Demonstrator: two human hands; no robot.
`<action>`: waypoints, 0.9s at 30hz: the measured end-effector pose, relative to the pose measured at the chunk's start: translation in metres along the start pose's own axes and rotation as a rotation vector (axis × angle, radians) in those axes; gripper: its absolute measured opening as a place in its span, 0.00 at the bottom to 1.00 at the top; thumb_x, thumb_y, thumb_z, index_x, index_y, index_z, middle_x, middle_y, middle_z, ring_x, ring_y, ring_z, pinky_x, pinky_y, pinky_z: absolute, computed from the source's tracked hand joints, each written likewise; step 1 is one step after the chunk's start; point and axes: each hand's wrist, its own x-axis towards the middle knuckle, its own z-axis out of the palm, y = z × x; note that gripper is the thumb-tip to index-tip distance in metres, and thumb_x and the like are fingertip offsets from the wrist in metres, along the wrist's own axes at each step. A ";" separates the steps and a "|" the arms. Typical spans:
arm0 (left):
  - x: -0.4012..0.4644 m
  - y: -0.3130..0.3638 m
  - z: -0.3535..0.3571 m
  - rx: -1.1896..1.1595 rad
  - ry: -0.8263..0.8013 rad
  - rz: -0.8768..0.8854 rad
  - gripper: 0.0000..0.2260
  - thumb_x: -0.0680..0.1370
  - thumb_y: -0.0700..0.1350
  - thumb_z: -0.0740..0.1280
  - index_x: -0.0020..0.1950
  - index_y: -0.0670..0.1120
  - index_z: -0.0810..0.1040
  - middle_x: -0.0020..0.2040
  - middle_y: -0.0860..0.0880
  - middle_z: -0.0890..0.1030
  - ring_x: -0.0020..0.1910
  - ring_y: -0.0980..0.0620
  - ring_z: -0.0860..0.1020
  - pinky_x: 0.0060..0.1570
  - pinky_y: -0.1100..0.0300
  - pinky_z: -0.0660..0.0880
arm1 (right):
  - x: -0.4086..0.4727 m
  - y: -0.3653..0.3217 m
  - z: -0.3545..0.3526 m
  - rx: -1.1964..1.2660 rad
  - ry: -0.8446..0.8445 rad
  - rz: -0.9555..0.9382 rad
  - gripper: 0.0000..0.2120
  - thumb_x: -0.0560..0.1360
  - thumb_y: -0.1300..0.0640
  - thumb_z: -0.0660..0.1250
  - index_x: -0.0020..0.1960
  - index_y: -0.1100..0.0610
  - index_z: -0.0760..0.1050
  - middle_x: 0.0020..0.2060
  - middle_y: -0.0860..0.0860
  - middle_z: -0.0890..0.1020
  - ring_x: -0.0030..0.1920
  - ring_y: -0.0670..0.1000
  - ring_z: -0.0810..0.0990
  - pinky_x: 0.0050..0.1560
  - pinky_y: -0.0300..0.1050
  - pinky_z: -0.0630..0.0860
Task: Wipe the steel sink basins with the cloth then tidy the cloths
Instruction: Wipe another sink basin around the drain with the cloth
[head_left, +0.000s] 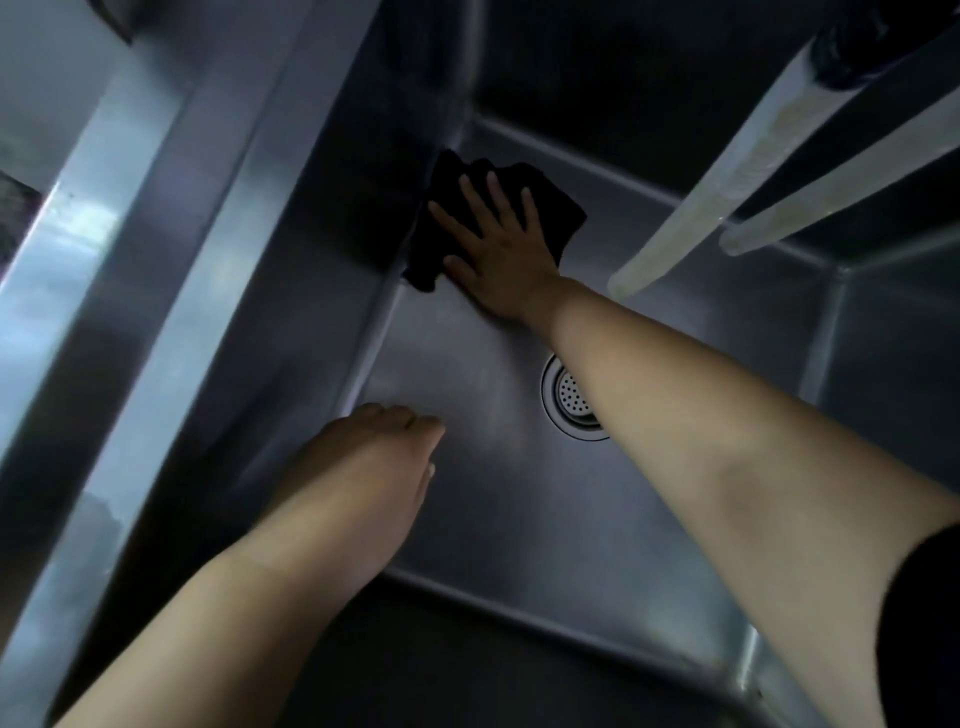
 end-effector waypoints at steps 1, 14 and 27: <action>0.000 -0.001 0.001 -0.007 -0.010 -0.009 0.14 0.81 0.51 0.54 0.67 0.55 0.67 0.63 0.55 0.73 0.61 0.54 0.71 0.60 0.55 0.72 | 0.002 0.007 -0.001 0.004 0.007 0.006 0.27 0.80 0.39 0.46 0.77 0.42 0.43 0.77 0.52 0.44 0.76 0.58 0.38 0.72 0.61 0.36; -0.002 0.004 0.003 0.098 -0.091 0.033 0.14 0.80 0.50 0.56 0.65 0.53 0.71 0.61 0.54 0.76 0.61 0.52 0.72 0.60 0.57 0.71 | -0.098 0.103 0.014 0.090 0.040 0.508 0.29 0.79 0.41 0.50 0.77 0.45 0.45 0.78 0.52 0.46 0.77 0.55 0.41 0.74 0.58 0.40; -0.003 0.006 0.001 0.099 -0.159 -0.005 0.16 0.81 0.49 0.56 0.69 0.51 0.69 0.66 0.50 0.74 0.65 0.49 0.71 0.62 0.57 0.69 | -0.295 0.033 0.044 0.226 -0.289 0.818 0.31 0.77 0.40 0.43 0.77 0.45 0.39 0.76 0.52 0.37 0.76 0.55 0.35 0.73 0.56 0.39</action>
